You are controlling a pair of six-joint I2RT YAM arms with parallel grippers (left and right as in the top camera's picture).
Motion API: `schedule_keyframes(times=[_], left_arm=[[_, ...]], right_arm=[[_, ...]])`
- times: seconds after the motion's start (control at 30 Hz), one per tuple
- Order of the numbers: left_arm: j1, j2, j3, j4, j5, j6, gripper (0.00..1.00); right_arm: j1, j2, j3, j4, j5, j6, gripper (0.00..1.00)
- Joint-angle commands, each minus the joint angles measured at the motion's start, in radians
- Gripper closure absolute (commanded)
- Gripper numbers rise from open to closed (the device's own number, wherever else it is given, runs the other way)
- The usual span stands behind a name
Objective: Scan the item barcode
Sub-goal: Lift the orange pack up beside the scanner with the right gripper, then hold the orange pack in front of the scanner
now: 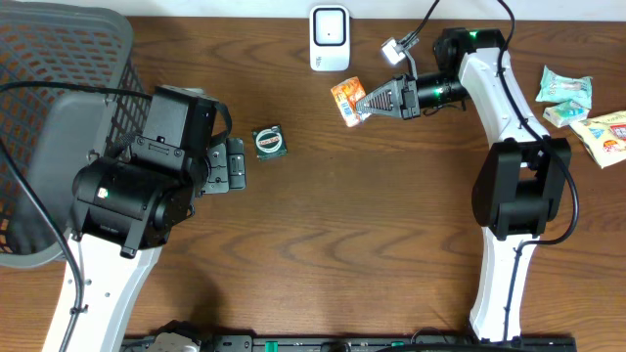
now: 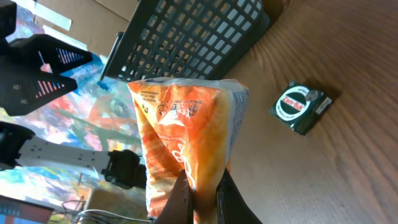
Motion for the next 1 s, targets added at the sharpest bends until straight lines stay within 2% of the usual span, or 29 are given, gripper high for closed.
schedule_keyframes(times=[0.0, 0.1, 0.23, 0.3, 0.4, 0.47, 0.53, 0.67, 0.77, 0.97], left_arm=[[0.005, 0.005, 0.008, -0.003, -0.017, 0.010, 0.02], [0.005, 0.005, 0.008, -0.003, -0.017, 0.009, 0.02], [0.005, 0.005, 0.008, -0.003, -0.017, 0.009, 0.02], [0.005, 0.005, 0.008, -0.003, -0.017, 0.009, 0.02], [0.005, 0.005, 0.008, -0.003, -0.017, 0.010, 0.02], [0.005, 0.005, 0.008, -0.003, -0.017, 0.009, 0.02], [0.005, 0.005, 0.008, -0.003, -0.017, 0.009, 0.02], [0.005, 0.005, 0.008, -0.003, -0.017, 0.010, 0.02], [0.005, 0.005, 0.008, -0.003, -0.017, 0.009, 0.02], [0.005, 0.005, 0.008, -0.003, -0.017, 0.010, 0.02]], right_arm=[[0.016, -0.014, 0.000, 0.019, 0.011, -0.016, 0.99], [0.041, -0.014, 0.000, 0.087, 0.115, 0.080, 0.99], [0.089, -0.014, 0.000, 0.263, 0.391, 0.373, 0.99], [0.116, -0.014, 0.002, 0.364, 0.620, 0.547, 0.99], [0.156, -0.014, 0.002, 0.482, 1.014, 0.700, 0.99], [0.187, -0.014, 0.002, 0.549, 1.262, 0.693, 0.99], [0.220, -0.014, 0.002, 0.612, 1.473, 0.623, 0.99], [0.284, -0.013, 0.002, 0.793, 1.737, 0.344, 0.99], [0.302, -0.012, 0.002, 0.920, 1.742, 0.224, 0.99], [0.303, -0.002, 0.002, 1.233, 1.698, 0.147, 0.99]])
